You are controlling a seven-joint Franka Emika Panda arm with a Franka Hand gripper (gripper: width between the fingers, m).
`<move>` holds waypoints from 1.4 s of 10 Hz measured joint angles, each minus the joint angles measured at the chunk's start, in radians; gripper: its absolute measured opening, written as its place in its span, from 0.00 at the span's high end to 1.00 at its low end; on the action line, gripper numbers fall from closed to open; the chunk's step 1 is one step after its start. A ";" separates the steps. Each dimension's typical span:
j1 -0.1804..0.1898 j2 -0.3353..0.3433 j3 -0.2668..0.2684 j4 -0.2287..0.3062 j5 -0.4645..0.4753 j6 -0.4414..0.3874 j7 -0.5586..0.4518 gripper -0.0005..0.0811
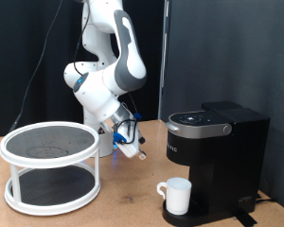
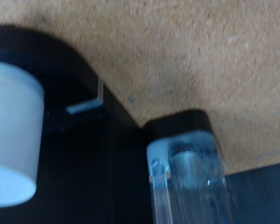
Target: Make a cup of coffee with the keurig machine
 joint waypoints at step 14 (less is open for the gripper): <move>-0.017 -0.463 -0.063 0.087 -0.049 -0.313 0.337 0.09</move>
